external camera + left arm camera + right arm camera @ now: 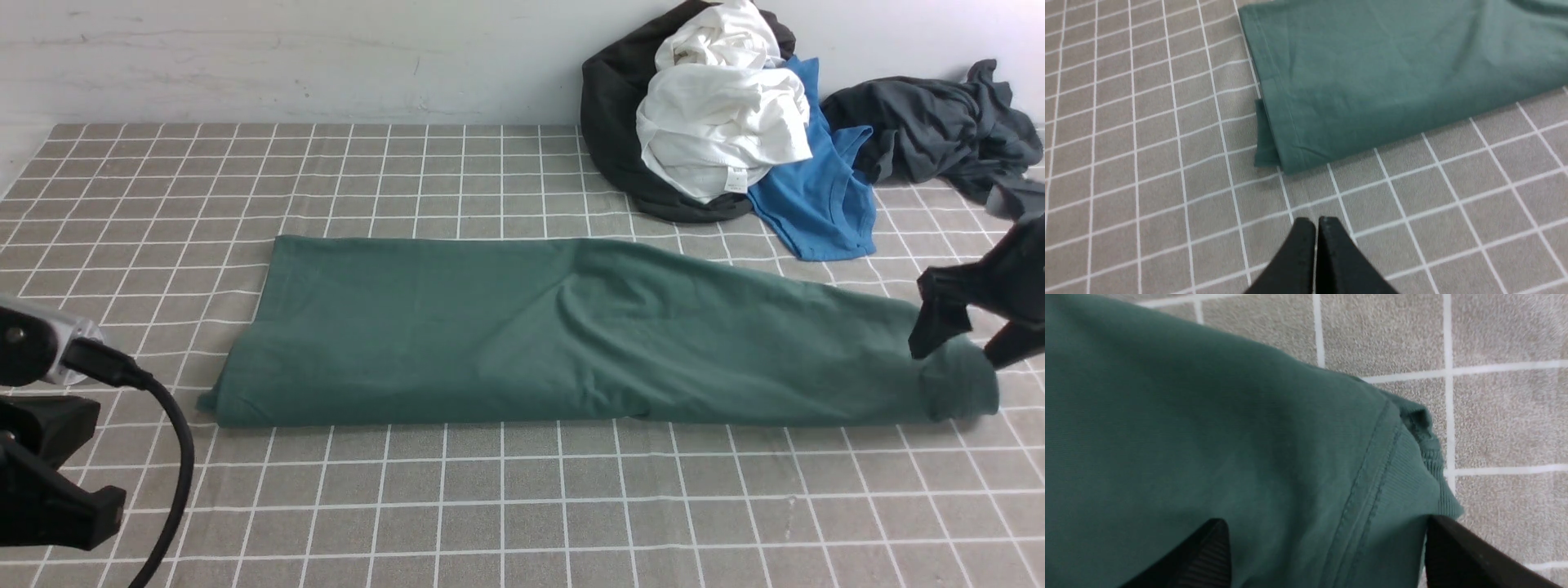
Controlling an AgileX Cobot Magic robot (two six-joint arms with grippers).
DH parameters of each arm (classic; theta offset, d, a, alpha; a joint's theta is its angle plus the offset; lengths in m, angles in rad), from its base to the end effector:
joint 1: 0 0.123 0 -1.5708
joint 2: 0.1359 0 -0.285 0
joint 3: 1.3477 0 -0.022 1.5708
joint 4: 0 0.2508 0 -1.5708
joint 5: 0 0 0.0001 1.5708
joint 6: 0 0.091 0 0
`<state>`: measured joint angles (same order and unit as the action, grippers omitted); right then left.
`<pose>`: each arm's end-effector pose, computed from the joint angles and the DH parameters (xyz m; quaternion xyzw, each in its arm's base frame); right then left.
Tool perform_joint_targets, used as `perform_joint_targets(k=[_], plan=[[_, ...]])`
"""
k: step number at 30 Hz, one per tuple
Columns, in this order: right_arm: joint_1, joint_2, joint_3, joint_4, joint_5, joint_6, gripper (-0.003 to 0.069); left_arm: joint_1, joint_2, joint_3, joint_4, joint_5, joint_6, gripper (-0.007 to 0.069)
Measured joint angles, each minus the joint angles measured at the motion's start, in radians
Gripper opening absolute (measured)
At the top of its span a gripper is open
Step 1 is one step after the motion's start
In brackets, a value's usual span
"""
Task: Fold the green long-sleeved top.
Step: Use the right arm to clamp the right edge of the fabric
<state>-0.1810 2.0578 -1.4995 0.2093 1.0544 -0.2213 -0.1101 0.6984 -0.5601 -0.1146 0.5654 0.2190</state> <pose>0.4009 -0.0566 0.1709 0.0295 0.9951 0.0856 0.0404 0.1329 -0.0203 0.2909 0.1168 0.8796 -0.0244 0.4605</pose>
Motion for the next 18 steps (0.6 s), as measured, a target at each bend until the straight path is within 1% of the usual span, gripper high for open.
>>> perform_joint_targets(k=[2,4,7,9,10,11,12,13,14,15,16,17,18], plan=[[0.0,0.036,0.0,-0.006,-0.012,0.003,0.0606,0.0,-0.008,0.002,-0.007,-0.016,0.0,-0.0008],[0.0,0.057,-0.001,-0.013,-0.016,0.003,0.0597,0.0,-0.008,0.002,-0.008,-0.02,0.0,-0.0008],[0.0,0.057,-0.001,-0.016,-0.021,0.004,0.0521,0.0,-0.008,0.002,-0.01,-0.02,0.0,-0.0008],[0.0,0.057,-0.001,-0.022,-0.022,0.001,0.0427,0.0,-0.008,0.002,-0.01,-0.02,0.0,-0.0008],[0.0,0.056,-0.001,-0.022,-0.022,-0.001,0.0417,0.0,-0.008,0.002,-0.01,-0.02,0.0,-0.0008],[0.0,0.055,-0.001,-0.024,-0.02,-0.016,0.0317,0.0,-0.008,0.002,-0.01,-0.021,0.0,-0.0008],[0.0,0.055,-0.001,-0.024,-0.02,-0.016,0.0317,0.0,-0.008,0.002,-0.01,-0.021,0.0,-0.0008],[0.0,0.052,0.0,-0.035,-0.016,-0.032,0.0206,0.0,-0.008,0.002,-0.01,-0.021,0.0,-0.0008],[0.0,0.052,0.0,-0.035,-0.016,-0.032,0.0194,0.0,-0.008,0.002,-0.01,-0.021,0.0,-0.0008],[0.0,0.041,0.001,-0.062,-0.014,-0.038,0.0108,0.0,-0.008,0.002,-0.01,-0.022,0.0,-0.0008],[0.001,0.033,0.001,-0.089,-0.01,-0.038,0.0061,0.0,-0.008,0.002,-0.01,-0.022,0.0,-0.0008],[0.002,0.015,-0.004,-0.125,-0.001,-0.038,0.0026,0.0,-0.008,0.002,-0.01,-0.022,0.0,-0.0008],[0.002,0.0,-0.015,-0.163,0.014,-0.037,0.0012,0.0,-0.008,0.002,-0.01,-0.022,0.0,-0.0008]])
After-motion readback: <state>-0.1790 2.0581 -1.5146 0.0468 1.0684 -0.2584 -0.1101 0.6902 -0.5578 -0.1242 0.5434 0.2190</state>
